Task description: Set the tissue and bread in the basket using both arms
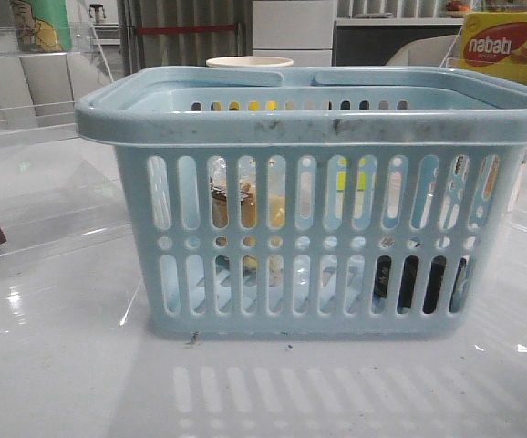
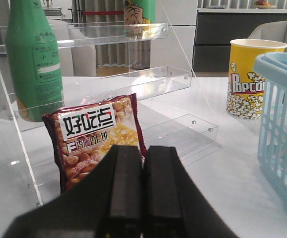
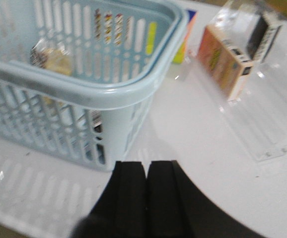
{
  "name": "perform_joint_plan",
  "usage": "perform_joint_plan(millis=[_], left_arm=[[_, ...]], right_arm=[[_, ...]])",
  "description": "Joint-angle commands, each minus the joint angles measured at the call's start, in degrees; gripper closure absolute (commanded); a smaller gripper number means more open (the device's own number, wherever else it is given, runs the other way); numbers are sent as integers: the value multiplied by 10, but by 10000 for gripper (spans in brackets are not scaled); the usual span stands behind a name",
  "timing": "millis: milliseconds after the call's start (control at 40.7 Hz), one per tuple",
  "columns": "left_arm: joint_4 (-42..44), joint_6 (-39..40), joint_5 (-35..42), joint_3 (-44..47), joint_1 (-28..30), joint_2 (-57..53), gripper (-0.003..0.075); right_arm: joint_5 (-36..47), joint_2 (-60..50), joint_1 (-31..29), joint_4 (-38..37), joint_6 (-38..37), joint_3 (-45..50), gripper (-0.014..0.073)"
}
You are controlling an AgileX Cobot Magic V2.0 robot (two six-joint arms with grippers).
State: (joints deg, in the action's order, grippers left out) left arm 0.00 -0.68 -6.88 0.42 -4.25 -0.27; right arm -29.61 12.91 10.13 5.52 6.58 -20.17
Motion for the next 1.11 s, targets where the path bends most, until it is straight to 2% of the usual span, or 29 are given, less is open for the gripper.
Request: perform_joint_plan(millis=[0, 196, 319, 835, 933, 1007, 1080], left_arm=[[0, 7, 53, 3, -1, -10, 624], [0, 7, 53, 3, -1, -10, 624], [0, 7, 53, 3, -1, -10, 624], [0, 7, 53, 3, -1, -10, 627], [0, 7, 53, 3, -1, -10, 627], [0, 7, 53, 3, -1, -10, 627], [0, 7, 53, 3, -1, -10, 627]], right_arm=[[130, -59, -45, -3, 1, 54, 535], [208, -144, -92, -3, 1, 165, 535], [269, -146, -97, -3, 1, 214, 535], [332, -146, -97, -2, 1, 215, 535], [344, -146, -97, -8, -27, 215, 535], [359, -146, -97, -43, -71, 215, 535], [363, -146, -97, -55, -76, 215, 535]])
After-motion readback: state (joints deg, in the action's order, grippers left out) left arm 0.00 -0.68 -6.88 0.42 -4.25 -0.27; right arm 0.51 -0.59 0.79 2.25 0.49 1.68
